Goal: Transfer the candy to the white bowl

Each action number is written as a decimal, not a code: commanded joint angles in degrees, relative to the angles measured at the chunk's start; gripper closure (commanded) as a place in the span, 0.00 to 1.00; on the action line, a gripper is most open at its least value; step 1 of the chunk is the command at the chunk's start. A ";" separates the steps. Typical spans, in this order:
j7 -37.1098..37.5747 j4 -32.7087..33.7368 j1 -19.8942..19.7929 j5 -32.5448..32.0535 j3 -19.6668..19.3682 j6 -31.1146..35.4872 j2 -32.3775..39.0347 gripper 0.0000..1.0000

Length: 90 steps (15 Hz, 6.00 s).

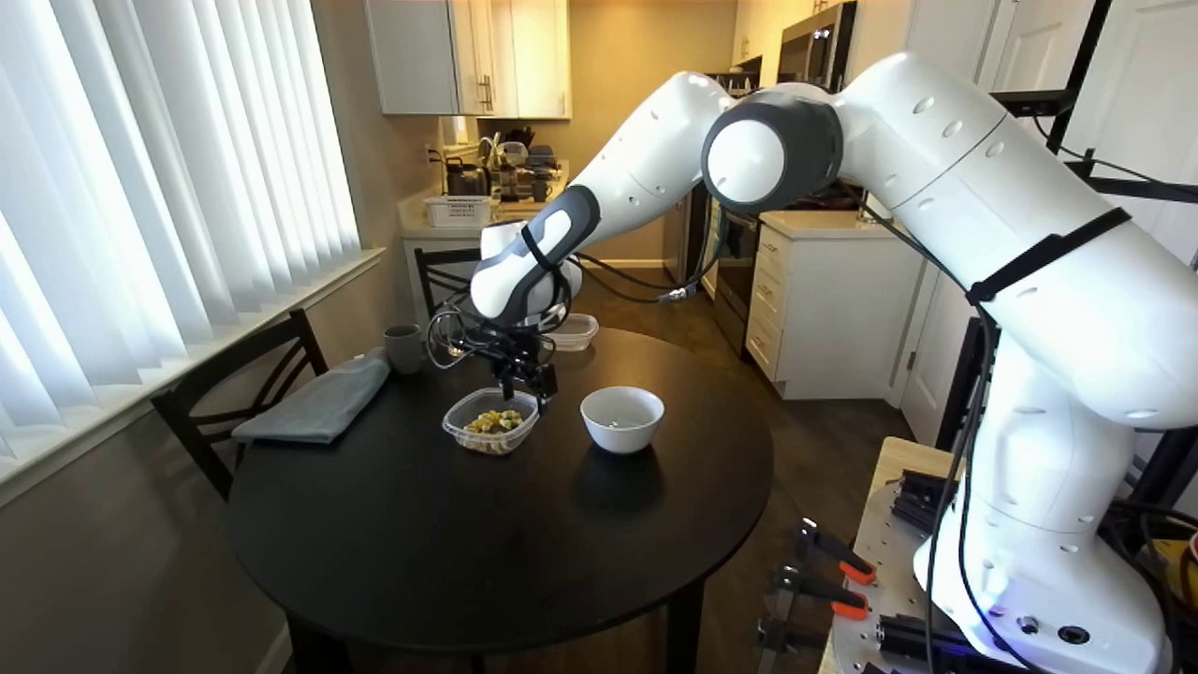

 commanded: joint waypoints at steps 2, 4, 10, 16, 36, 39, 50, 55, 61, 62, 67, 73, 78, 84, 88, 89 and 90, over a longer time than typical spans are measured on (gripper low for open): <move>3.67 6.11 -0.20 -1.98 -0.48 -3.27 4.23 0.00; 3.68 7.94 -0.38 -2.48 -0.68 -4.76 5.86 0.00; 2.59 11.06 -2.09 -2.90 -0.93 -8.08 8.72 0.25; 2.03 12.23 -2.66 -2.60 -0.41 -8.10 9.03 0.59; -11.59 1.59 -0.24 -12.38 0.38 -4.68 -6.84 0.93; -19.84 -0.29 -0.80 -14.07 1.21 -4.36 -9.02 0.93; -51.85 -8.20 -3.70 -16.83 0.92 -3.21 -16.15 0.94; -60.99 -10.55 -4.74 -16.43 0.22 -3.19 -18.68 0.94; -61.80 -12.05 -4.33 -19.47 -2.99 -4.07 -20.39 0.94; -61.48 -12.29 -4.20 -20.57 -3.53 -4.18 -20.67 0.94; -58.70 -14.07 -2.20 -28.56 -6.35 -5.32 -22.39 0.94; -53.48 -16.71 1.37 -42.57 -7.73 -10.84 -23.72 0.94; -49.53 -19.09 3.04 -52.70 -6.16 -16.48 -24.51 0.94; -44.91 -21.48 2.35 -62.27 -1.94 -22.94 -25.89 0.94; -44.77 -21.85 2.13 -65.48 0.73 -26.31 -25.50 0.94; -44.78 -21.73 2.14 -66.16 1.24 -27.44 -25.18 0.94; -44.78 -21.60 2.10 -66.81 1.70 -28.49 -24.86 0.94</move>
